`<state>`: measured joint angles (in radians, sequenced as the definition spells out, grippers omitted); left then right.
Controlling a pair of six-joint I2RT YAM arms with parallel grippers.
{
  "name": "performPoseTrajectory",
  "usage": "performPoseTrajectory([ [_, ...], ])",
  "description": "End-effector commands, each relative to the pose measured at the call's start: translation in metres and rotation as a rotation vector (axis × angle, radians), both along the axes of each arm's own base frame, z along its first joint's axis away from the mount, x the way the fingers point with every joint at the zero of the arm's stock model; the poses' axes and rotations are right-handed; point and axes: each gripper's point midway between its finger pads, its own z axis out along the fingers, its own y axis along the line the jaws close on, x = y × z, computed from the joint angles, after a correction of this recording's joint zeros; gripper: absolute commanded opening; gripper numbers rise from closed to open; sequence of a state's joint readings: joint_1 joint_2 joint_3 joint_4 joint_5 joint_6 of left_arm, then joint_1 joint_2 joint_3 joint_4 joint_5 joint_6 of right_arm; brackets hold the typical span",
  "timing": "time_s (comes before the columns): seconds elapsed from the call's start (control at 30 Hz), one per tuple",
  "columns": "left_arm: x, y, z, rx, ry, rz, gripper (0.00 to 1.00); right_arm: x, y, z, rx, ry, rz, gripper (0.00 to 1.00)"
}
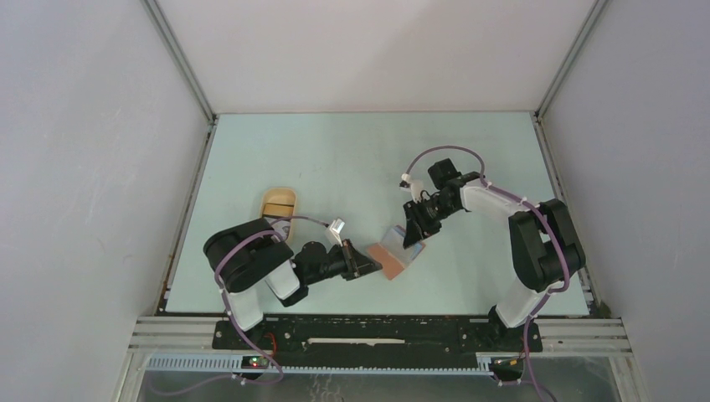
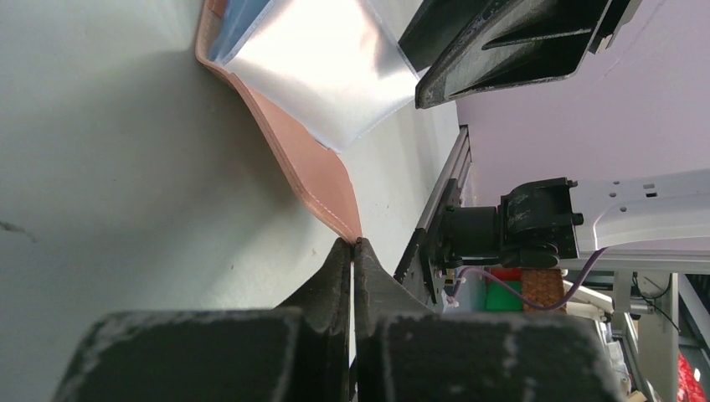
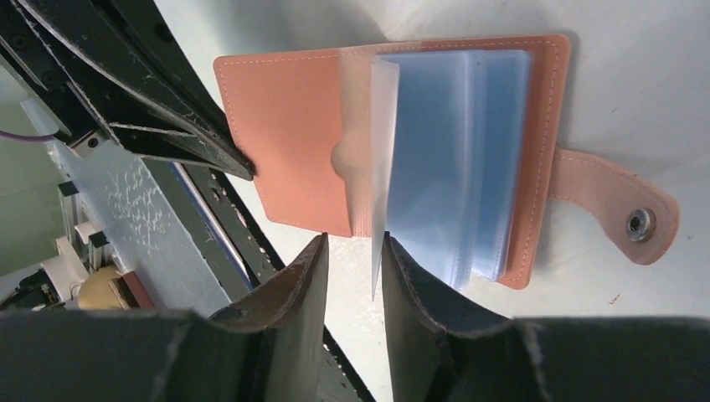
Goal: Put the credit cards into the card holder
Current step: Open the card holder at the center of the board.
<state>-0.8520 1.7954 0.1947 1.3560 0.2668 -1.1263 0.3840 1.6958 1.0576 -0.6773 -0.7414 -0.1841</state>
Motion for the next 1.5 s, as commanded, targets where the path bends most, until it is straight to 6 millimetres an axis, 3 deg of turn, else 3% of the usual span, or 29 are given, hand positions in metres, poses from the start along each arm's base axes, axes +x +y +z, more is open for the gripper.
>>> performPoseTrajectory([
  [0.0,0.007,-0.009,0.017,-0.053,-0.044,-0.009,0.00,0.002,0.010,0.014,0.048,-0.012,0.027,0.36],
  [0.2,0.010,-0.009,0.019,-0.059,-0.047,-0.003,0.00,-0.006,0.017,0.015,0.080,0.010,0.056,0.29],
  [0.33,0.011,-0.006,0.020,-0.061,-0.047,0.015,0.08,-0.013,0.024,0.013,0.091,0.031,0.085,0.28],
  [0.73,0.012,0.015,0.022,-0.045,-0.041,0.090,0.27,-0.031,0.038,0.000,0.096,0.098,0.158,0.39],
  [1.13,0.013,0.042,0.037,0.048,-0.123,0.169,0.29,-0.044,0.051,-0.012,0.082,0.151,0.211,0.45],
  [1.47,0.031,0.042,0.065,0.139,-0.227,0.203,0.26,-0.052,0.057,-0.007,0.111,0.179,0.249,0.56],
])
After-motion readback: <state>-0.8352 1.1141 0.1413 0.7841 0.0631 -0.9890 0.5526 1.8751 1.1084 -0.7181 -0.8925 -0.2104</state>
